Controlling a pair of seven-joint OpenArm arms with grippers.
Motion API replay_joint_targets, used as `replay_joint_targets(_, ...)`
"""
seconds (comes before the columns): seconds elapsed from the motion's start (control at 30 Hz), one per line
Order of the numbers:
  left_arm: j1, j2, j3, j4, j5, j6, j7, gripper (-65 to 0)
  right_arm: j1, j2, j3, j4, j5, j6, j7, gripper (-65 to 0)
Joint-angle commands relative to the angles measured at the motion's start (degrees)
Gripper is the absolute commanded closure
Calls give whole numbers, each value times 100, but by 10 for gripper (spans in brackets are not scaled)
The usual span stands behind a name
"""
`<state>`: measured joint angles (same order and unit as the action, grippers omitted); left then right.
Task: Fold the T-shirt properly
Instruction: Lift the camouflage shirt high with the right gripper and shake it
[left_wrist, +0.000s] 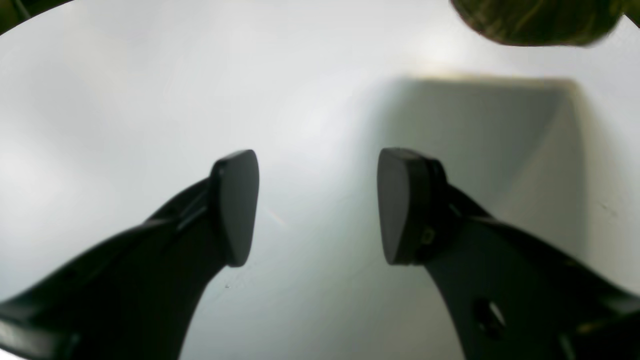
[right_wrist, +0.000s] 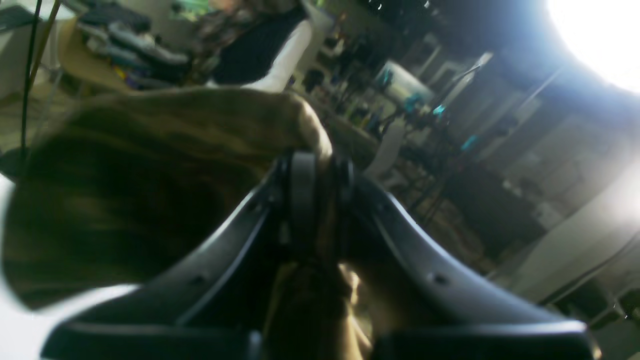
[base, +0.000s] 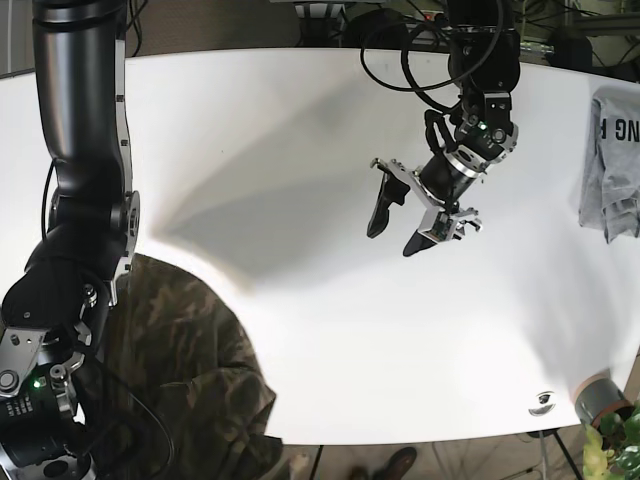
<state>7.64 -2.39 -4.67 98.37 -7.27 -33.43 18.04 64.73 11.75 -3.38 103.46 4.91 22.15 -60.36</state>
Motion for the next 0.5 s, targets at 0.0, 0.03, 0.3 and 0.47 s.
replay_joint_targets(0.0,-74,6,75,137,-95,-20,-165,-347,485,34,-1,-29,-38,-39,185,-21)
replay_joint_targets(0.03,-74,-2,111,137,-95,-20,-165,-347,582,34,-71,-144,-38,-39,185,-21)
replay_joint_targets(0.3,-56,-11,181,181,-104,-20,-165,-346,784,25,-168,-522,-29,-39,185,-21)
replay_joint_targets(0.47,-30,-20,155,330,-113,-20,-165,-346,-315,43,-159,-38,-38,-39,185,-21)
